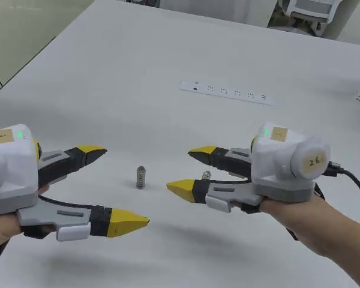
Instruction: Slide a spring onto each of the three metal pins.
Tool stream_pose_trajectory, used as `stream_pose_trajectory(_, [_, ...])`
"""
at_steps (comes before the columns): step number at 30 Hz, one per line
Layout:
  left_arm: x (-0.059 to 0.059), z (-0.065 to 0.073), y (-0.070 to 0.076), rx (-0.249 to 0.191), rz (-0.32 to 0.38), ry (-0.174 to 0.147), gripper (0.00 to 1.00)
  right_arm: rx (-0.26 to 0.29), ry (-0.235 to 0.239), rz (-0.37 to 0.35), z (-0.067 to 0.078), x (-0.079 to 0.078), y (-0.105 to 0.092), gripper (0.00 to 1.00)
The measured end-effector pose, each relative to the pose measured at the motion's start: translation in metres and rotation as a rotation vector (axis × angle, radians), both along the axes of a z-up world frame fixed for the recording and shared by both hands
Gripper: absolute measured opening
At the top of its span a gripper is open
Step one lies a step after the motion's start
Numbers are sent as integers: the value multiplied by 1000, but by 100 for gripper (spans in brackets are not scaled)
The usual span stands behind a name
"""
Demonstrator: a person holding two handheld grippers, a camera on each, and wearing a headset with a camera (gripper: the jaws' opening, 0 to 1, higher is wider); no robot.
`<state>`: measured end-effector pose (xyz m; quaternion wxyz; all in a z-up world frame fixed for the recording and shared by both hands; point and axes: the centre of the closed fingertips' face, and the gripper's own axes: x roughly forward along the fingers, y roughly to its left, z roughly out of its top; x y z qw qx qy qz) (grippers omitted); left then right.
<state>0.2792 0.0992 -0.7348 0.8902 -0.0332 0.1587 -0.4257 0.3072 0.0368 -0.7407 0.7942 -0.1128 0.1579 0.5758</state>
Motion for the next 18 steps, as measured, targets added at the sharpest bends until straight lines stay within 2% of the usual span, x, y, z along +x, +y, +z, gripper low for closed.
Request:
stream_pose_trajectory(1, [0,0,-1,0,-1,0,96,-22,-50,-14,0,3,-7,45])
stream_pose_trajectory(2, [-1,0,-2,0,-4,0,96,-17,-57,-14,0,1,-9,47])
stream_pose_trajectory(4, [-1,1,-3,-1,-7,-2,96,3,-46,-24,0,-2,-15,52])
stream_pose_trajectory(10, [-2,-2,-7,1,-11,-6,97,6,-36,-53,-2,-10,-32,55])
stream_pose_trajectory(15, [-3,-1,-9,-6,-14,-8,98,39,-13,-95,-1,-14,-50,62])
stream_pose_trajectory(18, [-3,-3,-9,-2,-15,-5,98,35,-9,-117,-3,-16,-63,68])
